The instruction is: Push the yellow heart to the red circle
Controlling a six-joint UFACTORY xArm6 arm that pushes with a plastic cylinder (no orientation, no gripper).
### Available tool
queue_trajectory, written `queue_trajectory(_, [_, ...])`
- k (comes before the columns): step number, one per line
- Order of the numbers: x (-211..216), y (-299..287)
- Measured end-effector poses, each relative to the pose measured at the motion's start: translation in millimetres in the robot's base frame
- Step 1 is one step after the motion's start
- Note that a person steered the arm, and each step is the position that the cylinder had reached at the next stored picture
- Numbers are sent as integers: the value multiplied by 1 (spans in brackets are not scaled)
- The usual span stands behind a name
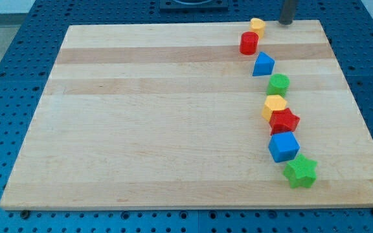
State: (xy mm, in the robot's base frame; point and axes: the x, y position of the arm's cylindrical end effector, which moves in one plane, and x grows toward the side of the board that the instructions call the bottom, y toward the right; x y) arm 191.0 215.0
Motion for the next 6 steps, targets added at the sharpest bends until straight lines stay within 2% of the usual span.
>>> queue_trajectory(2, [1, -4])
queue_trajectory(4, [1, -48])
queue_trajectory(6, [1, -62])
